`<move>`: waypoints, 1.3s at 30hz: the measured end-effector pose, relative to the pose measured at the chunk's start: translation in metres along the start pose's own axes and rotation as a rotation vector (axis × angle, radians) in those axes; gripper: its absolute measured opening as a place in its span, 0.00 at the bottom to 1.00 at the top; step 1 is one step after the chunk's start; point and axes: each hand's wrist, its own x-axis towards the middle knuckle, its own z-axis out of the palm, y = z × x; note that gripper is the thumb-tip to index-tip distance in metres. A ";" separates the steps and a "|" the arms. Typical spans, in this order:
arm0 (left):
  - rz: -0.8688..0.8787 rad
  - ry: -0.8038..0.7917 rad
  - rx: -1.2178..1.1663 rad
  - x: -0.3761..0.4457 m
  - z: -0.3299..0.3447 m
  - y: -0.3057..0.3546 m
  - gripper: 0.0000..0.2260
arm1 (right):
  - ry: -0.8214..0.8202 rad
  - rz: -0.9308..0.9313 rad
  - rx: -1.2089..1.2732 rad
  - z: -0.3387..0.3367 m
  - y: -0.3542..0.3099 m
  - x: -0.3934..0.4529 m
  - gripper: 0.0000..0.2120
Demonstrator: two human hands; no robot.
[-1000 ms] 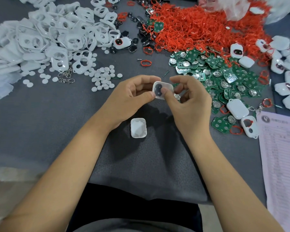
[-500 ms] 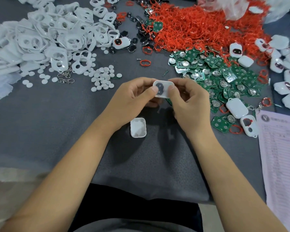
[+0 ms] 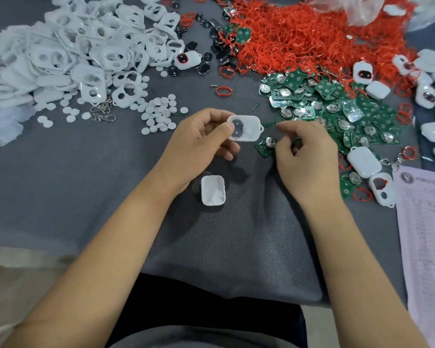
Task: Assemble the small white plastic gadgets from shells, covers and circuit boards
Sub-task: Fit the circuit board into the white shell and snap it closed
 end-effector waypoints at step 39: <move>-0.029 -0.199 0.001 -0.006 0.001 0.010 0.19 | -0.062 -0.248 0.235 0.005 -0.016 -0.007 0.15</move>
